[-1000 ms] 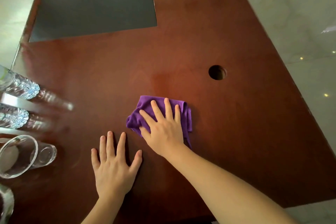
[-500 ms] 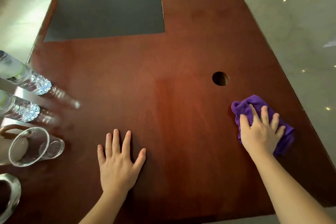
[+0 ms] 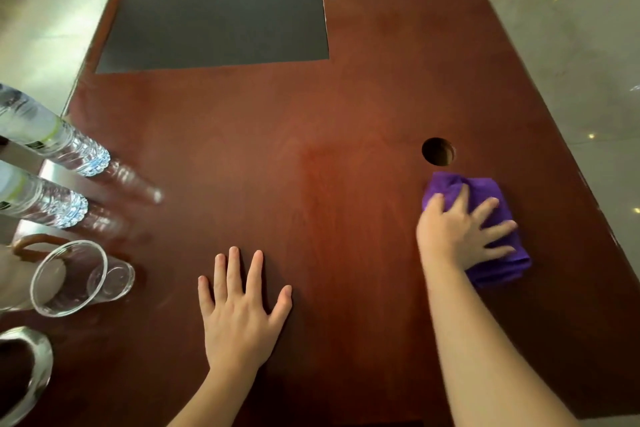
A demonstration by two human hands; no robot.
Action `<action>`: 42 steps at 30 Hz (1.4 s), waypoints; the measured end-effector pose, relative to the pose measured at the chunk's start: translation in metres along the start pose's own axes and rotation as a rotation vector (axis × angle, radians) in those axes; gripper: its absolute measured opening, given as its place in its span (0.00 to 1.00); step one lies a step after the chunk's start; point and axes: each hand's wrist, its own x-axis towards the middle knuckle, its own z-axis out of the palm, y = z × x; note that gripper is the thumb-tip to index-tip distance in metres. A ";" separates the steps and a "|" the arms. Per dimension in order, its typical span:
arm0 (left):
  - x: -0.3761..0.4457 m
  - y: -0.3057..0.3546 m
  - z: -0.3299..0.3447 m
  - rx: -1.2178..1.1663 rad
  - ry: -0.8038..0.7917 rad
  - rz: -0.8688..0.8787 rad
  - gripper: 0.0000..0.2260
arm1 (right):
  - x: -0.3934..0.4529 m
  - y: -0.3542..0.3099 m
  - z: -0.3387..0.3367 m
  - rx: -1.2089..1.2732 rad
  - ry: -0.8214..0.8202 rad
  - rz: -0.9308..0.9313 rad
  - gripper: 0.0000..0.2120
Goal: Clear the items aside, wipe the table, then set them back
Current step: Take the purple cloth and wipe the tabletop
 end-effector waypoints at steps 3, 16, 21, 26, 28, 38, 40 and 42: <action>0.001 0.001 -0.001 0.001 0.012 0.004 0.35 | -0.061 -0.059 0.028 0.004 -0.014 -0.261 0.27; 0.002 -0.002 -0.001 0.053 -0.042 0.005 0.36 | -0.129 -0.058 0.057 -0.146 -0.152 -1.288 0.25; 0.002 -0.002 -0.002 0.029 -0.028 0.008 0.35 | -0.115 -0.009 0.044 -0.178 -0.164 -1.341 0.25; 0.002 0.000 -0.006 0.003 -0.040 -0.017 0.36 | -0.067 0.029 0.016 -0.161 -0.058 -1.000 0.26; 0.001 0.001 -0.006 -0.019 -0.037 -0.020 0.36 | -0.034 0.048 0.003 -0.128 0.028 -0.732 0.28; 0.003 0.000 -0.005 -0.053 0.005 0.003 0.38 | -0.015 0.043 -0.005 0.206 0.024 -0.327 0.29; 0.005 0.000 -0.004 -0.067 0.010 0.003 0.38 | -0.020 0.018 -0.009 0.560 -0.053 -0.158 0.34; 0.006 -0.001 -0.003 -0.081 0.023 0.004 0.38 | -0.031 -0.017 -0.008 0.758 -0.094 -0.115 0.37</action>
